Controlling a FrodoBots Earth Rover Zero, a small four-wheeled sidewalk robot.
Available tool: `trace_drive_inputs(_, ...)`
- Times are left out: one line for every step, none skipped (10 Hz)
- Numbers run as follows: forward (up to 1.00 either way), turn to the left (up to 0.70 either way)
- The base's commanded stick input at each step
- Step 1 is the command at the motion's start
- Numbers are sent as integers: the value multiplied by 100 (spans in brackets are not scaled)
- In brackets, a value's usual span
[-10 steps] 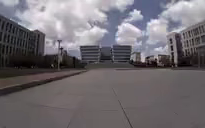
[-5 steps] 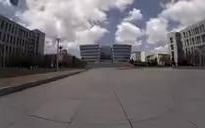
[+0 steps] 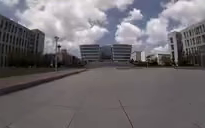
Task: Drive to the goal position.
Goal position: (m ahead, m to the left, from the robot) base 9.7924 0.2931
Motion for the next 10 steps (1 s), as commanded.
trace_drive_inputs(70,0)
trace_drive_inputs(70,0)
trace_drive_inputs(70,0)
trace_drive_inputs(70,0)
trace_drive_inputs(70,0)
trace_drive_inputs(70,0)
trace_drive_inputs(70,0)
trace_drive_inputs(70,0)
trace_drive_inputs(70,0)
trace_drive_inputs(70,0)
